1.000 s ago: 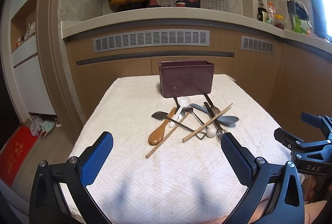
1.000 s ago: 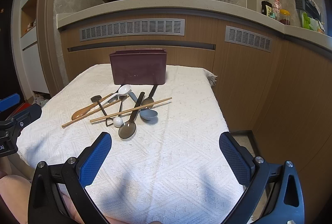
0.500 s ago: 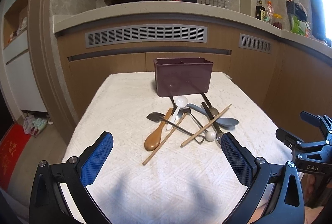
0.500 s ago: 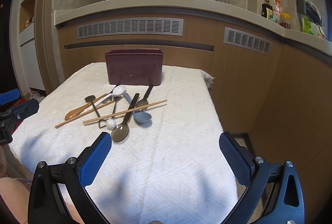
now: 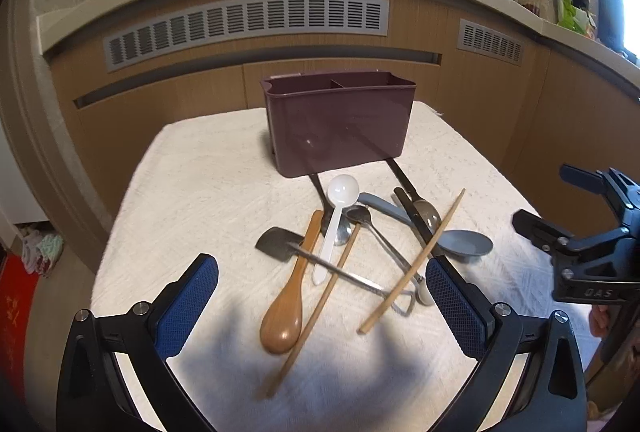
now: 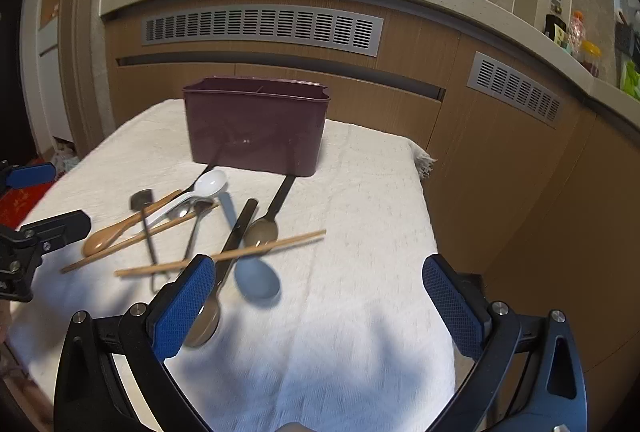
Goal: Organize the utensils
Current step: 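Grasp the white plastic spoon with the left tool while the right tool grasps a chopstick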
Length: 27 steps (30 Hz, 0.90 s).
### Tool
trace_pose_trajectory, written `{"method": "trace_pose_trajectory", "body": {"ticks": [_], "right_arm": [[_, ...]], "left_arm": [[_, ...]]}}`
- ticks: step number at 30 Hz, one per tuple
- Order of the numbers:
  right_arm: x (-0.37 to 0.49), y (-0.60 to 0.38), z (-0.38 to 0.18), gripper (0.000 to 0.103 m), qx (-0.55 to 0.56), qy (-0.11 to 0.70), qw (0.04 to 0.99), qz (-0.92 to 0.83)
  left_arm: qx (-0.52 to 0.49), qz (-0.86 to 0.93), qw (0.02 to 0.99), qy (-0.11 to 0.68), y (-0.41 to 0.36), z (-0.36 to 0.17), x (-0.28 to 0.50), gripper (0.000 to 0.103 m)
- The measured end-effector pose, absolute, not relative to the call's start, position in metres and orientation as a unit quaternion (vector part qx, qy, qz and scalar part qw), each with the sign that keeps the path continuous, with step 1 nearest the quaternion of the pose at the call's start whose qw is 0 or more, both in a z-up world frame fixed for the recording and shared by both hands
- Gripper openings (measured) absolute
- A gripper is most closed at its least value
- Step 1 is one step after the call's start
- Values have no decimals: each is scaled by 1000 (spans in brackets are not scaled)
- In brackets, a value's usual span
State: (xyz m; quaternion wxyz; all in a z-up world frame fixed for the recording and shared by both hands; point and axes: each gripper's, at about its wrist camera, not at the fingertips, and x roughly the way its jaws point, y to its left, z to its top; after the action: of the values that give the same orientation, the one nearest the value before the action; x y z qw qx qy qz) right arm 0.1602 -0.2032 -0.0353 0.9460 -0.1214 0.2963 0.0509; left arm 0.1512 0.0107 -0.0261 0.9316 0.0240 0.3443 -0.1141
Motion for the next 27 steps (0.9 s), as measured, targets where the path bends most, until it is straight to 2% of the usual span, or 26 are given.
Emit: {"method": "trace_pose_trajectory", "body": {"ticks": [1,3,4,5,9,15,18,19,21,22,27], "right_arm": [[169,-199,-37,103,-130,298,944,55],[182,-193,-42,103,-140,305,939,76],[187,-192,-43,103,-140,307,938,84],[191,-191,-44,103,-138,306,938,89],[201,-194,-51,103,-140,306,938,85],[208,-211,-66,97,-107,352,924,99],[211,-217,-72,97,-106,357,924,83],[212,-218,-73,97,-103,360,924,81],[215,-218,-74,97,-101,362,923,82],[216,-218,-74,96,-101,363,923,82],[220,-209,-70,94,-97,366,920,97]], "left_arm": [[23,-124,928,350,10,-27,161,99],[30,-150,920,361,5,-28,182,81],[35,-168,913,369,1,-29,194,66],[38,-185,906,380,-2,-31,206,58],[42,-236,879,413,-16,-37,250,57],[37,-220,859,461,-29,-57,301,56],[66,-211,851,476,-39,-70,310,50],[74,-207,850,479,-41,-74,311,45],[87,-190,856,473,-43,-76,314,43],[92,-181,858,472,-43,-76,315,36],[68,-171,873,452,-27,-73,300,34]]}}
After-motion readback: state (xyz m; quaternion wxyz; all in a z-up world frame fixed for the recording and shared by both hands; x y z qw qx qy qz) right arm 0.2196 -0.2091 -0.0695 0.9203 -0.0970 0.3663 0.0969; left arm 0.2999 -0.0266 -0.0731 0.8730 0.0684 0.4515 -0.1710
